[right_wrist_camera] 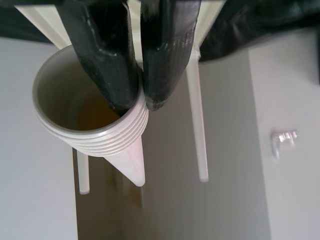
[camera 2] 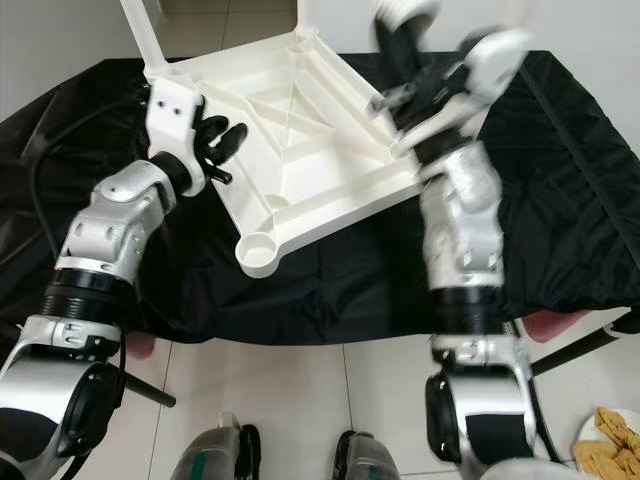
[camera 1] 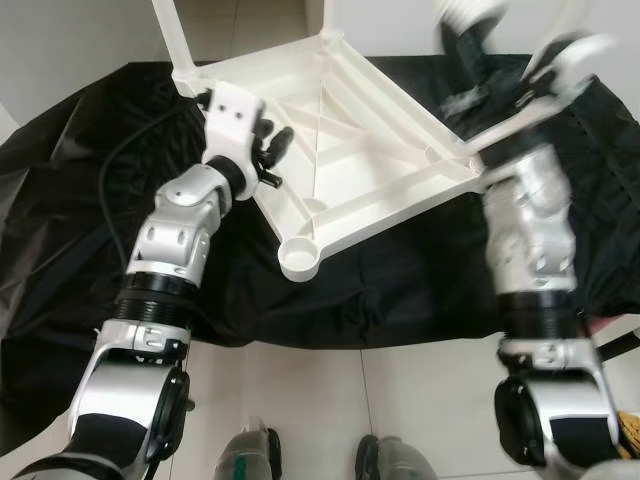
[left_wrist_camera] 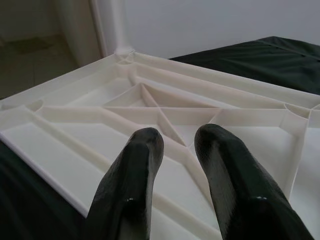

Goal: Building children table

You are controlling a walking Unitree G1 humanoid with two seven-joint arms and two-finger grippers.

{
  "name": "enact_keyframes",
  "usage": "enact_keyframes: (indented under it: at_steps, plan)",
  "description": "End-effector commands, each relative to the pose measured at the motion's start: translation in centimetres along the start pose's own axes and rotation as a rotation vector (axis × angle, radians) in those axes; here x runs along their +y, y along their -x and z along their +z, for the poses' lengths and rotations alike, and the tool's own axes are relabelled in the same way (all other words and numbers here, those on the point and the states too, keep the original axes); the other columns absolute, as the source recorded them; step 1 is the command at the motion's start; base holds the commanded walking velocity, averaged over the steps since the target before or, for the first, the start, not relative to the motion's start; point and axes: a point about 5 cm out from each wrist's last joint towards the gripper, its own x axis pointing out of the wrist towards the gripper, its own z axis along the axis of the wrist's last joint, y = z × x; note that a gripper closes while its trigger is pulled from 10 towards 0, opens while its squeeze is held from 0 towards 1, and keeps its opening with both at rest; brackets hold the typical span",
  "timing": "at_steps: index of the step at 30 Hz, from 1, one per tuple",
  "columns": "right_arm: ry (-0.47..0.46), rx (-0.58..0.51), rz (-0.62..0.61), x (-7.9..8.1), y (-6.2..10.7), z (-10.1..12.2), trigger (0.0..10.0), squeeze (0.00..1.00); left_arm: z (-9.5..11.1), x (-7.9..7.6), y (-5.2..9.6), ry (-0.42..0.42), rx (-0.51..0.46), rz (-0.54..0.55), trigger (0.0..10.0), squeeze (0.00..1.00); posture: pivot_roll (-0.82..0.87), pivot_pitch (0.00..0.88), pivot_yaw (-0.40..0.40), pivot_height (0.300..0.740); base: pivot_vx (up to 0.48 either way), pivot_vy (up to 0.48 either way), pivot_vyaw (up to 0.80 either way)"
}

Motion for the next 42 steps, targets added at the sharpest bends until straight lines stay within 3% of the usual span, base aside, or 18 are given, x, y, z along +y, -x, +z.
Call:
enact_keyframes:
  at_steps: [1, 5, 14, 22, 24, 26, 30, 31, 32, 36, 42]
  plan:
    - [0.042, 0.032, -0.035, 0.2, 0.5, -0.7, 10.0, 0.00, -0.4, 0.8, 0.3, 0.014, 0.030, 0.043, 10.0, 0.00, 0.06, 0.060, 0.018, 0.740, 0.000, 0.000, 0.00]
    - [0.038, 0.125, -0.086, 0.4, 2.1, -2.8, 10.0, 0.00, -0.8, 0.7, 0.3, 0.002, 0.047, 0.032, 10.0, 0.00, 0.05, 0.066, 0.026, 0.740, 0.000, 0.000, 0.00]
    - [0.032, 0.159, -0.141, 0.0, 3.1, -3.4, 10.0, 0.00, -1.2, 0.0, 0.1, -0.005, 0.058, 0.005, 10.0, 0.00, 0.04, 0.070, 0.037, 0.740, 0.000, 0.000, 0.00]
    - [0.028, 0.160, -0.176, 0.1, 3.8, -3.9, 10.0, 0.00, -1.8, -0.9, -0.1, 0.039, 0.077, -0.050, 10.0, 0.00, 0.03, 0.061, 0.022, 0.740, 0.000, 0.000, 0.00]
    - [-0.011, 0.155, -0.181, 1.0, 4.3, -4.4, 10.0, 0.00, -2.6, -1.4, 0.1, -0.074, 0.085, -0.064, 10.0, 0.00, 0.03, 0.047, 0.014, 0.740, 0.000, 0.000, 0.00]
    - [-0.044, 0.161, -0.190, 1.6, 4.6, -5.0, 10.0, 0.00, -3.7, -1.2, 0.2, -0.126, 0.103, -0.021, 10.0, 0.00, 0.03, 0.035, 0.009, 0.740, 0.000, 0.000, 0.00]
    - [-0.052, 0.167, -0.192, 1.9, 4.7, -5.3, 10.0, 0.00, -4.0, -1.3, 0.3, -0.113, 0.100, -0.011, 10.0, 0.00, 0.03, 0.024, 0.007, 0.740, 0.000, 0.000, 0.00]
    - [-0.056, 0.169, -0.194, 2.1, 4.7, -5.5, 10.0, 0.00, -4.2, -1.4, 0.3, -0.101, 0.091, -0.006, 10.0, 0.21, 0.03, 0.024, 0.007, 0.740, 0.000, 0.000, 0.00]
    - [-0.059, 0.163, -0.197, 2.1, 4.7, -5.5, 10.0, 0.00, -4.3, -1.6, 0.4, -0.078, 0.080, -0.006, 10.0, 1.00, 0.03, 0.017, 0.006, 0.740, 0.000, 0.000, 0.00]
    - [-0.062, 0.149, -0.205, 1.8, 4.5, -5.5, 10.0, 0.00, -4.4, -2.1, 0.5, -0.079, 0.054, -0.011, 10.0, 1.00, 0.04, 0.009, 0.006, 0.740, 0.000, 0.000, 0.00]
    - [-0.058, 0.166, -0.222, 1.5, 4.9, -6.2, 10.0, 0.00, -4.1, -1.7, 0.6, -0.060, 0.010, 0.035, 10.0, 1.00, 0.03, 0.012, 0.016, 0.740, 0.000, 0.000, 0.00]
